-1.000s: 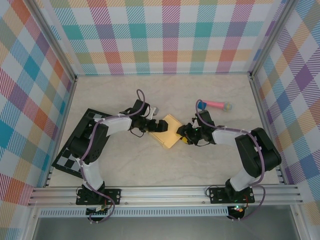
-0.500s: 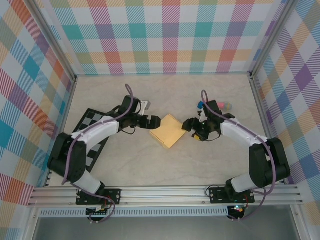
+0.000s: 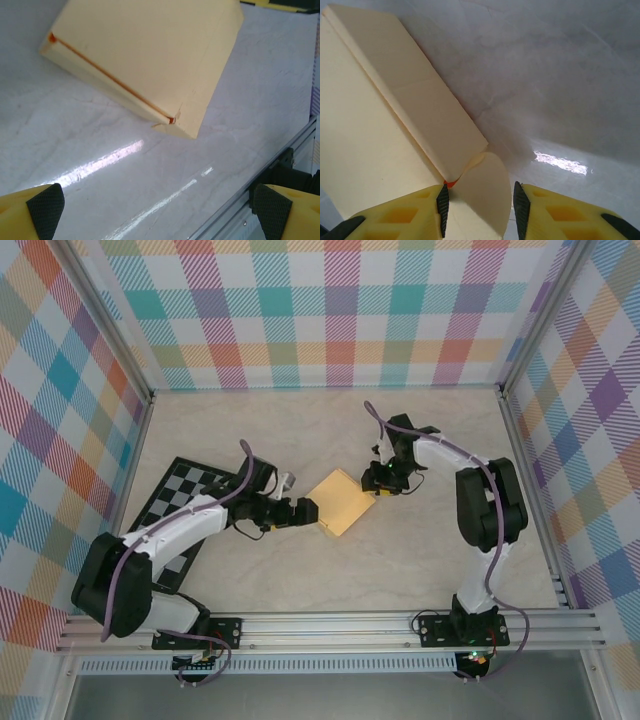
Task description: Fold the paper box
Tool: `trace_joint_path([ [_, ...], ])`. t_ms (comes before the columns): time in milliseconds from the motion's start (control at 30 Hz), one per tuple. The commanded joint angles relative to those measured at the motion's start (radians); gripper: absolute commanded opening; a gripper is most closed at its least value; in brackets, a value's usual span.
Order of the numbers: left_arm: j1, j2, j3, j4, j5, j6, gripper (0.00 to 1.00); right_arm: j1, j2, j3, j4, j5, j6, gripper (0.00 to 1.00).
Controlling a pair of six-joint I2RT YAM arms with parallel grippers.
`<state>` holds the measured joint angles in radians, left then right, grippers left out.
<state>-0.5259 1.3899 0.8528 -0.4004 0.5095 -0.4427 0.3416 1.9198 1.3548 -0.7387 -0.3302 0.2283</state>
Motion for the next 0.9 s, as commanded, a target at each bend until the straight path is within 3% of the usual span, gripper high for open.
trace_joint_path([
  [0,-0.003,0.07,-0.001,0.047,0.043,-0.032,1.0,-0.001,-0.021,0.016,-0.026,-0.07,-0.052,0.41],
  [400,-0.003,0.312,0.174,0.084,-0.02,0.039,1.0,0.013,-0.053,-0.099,0.053,-0.184,0.004,0.32],
  [867,0.028,0.441,0.32,0.039,-0.059,0.14,1.0,0.02,-0.097,-0.195,0.144,-0.297,0.17,0.29],
])
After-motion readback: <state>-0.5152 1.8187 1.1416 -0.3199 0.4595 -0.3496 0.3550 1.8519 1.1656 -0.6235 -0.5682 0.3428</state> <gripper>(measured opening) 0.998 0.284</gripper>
